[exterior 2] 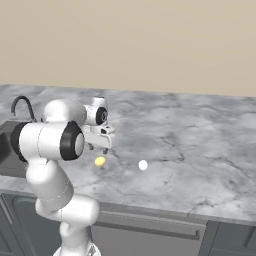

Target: Gather the eggs and milk located in the vicinity of the sink area and place them right next to the bowl.

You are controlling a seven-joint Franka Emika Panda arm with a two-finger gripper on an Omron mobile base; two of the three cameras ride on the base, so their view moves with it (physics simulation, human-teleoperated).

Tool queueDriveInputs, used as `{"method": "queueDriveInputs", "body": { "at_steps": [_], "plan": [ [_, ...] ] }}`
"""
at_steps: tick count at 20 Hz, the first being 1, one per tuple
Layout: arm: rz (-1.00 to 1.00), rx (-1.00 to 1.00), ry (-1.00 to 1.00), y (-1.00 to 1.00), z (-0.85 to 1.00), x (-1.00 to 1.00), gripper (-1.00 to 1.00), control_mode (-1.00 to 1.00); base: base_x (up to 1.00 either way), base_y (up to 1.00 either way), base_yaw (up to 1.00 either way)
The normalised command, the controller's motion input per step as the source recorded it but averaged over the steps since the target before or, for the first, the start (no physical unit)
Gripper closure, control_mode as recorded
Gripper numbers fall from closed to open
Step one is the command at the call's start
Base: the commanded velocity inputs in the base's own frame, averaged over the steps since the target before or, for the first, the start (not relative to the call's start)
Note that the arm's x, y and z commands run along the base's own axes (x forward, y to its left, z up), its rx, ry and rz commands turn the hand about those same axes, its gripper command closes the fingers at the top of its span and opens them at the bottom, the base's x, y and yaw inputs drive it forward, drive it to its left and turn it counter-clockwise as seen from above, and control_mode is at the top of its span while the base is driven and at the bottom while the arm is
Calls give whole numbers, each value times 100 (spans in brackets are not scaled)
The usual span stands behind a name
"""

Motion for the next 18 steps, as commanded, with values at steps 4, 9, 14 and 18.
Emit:
{"method": "queueDriveInputs", "body": {
  "at_steps": [4, 9, 14, 18],
  "plan": [
    [-2, 0, 0, -1, -14, 2, -100, -100, 0, 0, 0],
    [0, 0, 5, 0, -15, 24, -100, -100, 0, 0, 0],
    [0, 0, 9, 0, -35, 4, -100, -100, 0, 0, 0],
    [-1, 0, 12, -2, -43, 0, -100, -100, 0, 0, 0]
  ]
}}
